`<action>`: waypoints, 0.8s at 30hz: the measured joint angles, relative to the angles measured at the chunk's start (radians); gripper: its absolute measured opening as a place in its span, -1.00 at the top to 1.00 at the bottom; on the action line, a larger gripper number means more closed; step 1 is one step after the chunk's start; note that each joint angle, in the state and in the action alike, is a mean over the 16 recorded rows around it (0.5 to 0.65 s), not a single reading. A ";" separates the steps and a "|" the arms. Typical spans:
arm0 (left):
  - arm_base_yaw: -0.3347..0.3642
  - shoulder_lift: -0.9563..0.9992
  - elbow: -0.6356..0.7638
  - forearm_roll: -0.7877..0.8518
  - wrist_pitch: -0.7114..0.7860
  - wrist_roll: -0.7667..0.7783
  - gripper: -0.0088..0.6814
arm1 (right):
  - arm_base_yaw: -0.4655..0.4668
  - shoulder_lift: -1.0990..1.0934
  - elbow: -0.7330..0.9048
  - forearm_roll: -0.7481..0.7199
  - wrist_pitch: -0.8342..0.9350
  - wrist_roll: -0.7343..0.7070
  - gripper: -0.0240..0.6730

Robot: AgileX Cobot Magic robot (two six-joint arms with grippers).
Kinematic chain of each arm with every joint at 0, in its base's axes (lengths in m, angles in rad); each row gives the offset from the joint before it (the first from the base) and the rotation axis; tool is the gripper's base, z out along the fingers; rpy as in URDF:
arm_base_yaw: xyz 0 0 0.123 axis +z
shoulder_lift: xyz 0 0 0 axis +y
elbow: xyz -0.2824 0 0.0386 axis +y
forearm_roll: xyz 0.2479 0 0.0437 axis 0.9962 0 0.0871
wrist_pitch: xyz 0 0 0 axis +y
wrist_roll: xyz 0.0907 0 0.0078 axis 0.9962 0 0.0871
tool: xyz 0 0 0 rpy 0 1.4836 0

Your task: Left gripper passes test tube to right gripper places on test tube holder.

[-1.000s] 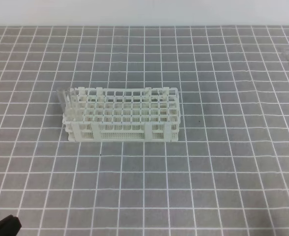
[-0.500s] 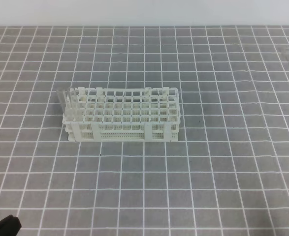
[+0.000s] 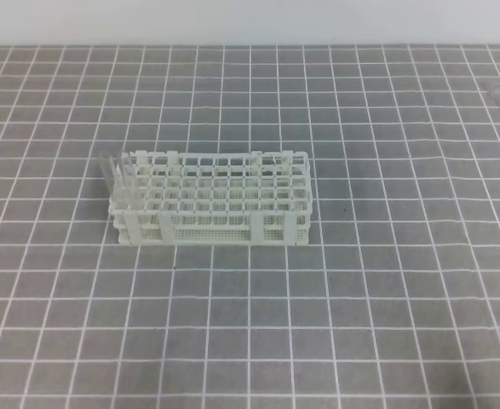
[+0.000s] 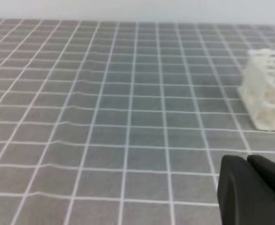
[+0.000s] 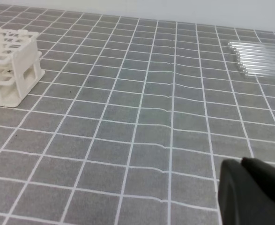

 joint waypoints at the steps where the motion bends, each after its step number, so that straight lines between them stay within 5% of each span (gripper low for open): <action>1: 0.023 -0.002 0.001 -0.003 0.000 0.014 0.98 | 0.000 0.000 0.000 0.000 0.000 0.000 0.97; 7: 0.098 -0.001 0.001 -0.022 0.024 0.062 0.98 | 0.000 0.000 0.000 0.000 -0.002 0.000 0.97; 24: 0.102 -0.015 0.005 -0.054 0.045 0.036 0.98 | 0.000 0.000 0.000 0.000 -0.002 0.000 0.97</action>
